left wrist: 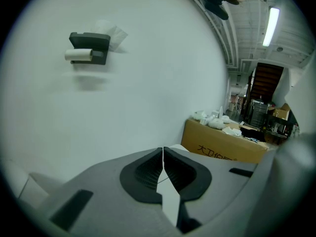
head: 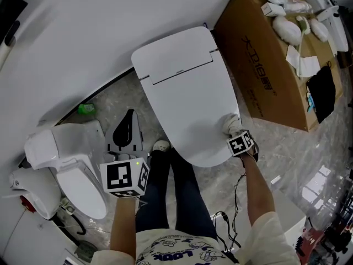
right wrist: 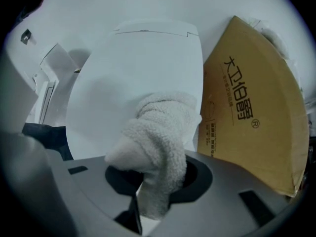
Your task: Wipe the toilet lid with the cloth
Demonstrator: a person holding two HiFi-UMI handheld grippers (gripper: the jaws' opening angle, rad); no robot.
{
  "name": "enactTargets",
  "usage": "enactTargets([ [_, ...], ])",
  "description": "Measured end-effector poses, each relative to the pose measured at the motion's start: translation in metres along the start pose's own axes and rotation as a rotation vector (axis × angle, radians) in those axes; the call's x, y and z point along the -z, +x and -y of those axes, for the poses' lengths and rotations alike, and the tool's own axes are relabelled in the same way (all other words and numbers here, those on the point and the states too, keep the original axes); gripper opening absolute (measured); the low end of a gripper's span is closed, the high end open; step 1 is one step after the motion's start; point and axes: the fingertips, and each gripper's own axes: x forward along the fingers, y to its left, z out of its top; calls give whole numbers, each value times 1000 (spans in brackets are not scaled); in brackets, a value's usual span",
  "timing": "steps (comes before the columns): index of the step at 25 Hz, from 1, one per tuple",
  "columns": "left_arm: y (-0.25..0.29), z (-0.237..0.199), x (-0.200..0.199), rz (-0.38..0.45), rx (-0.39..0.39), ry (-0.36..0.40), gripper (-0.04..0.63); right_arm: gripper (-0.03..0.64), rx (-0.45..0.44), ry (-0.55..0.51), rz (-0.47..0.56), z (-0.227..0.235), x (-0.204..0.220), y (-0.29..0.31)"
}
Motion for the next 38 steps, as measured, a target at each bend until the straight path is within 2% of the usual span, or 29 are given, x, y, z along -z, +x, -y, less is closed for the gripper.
enactTargets([
  [11,-8,15,-2,21,25,-6,12,101,-13,121,-44,-14,30,2],
  [16,-17,9,-2,28,46,2,12,101,-13,188,-88,-41,50,-1],
  [24,-42,-15,1,35,60,8,12,99,-39,226,-75,-103,55,-1],
  [28,-56,-31,0,43,54,5,12,98,-51,229,-86,-134,52,-2],
  [34,-71,-53,2,54,48,-4,12,98,-79,174,-87,-182,32,-5],
  [38,-77,-63,2,57,48,-12,12,99,-140,179,-53,-219,10,-7],
])
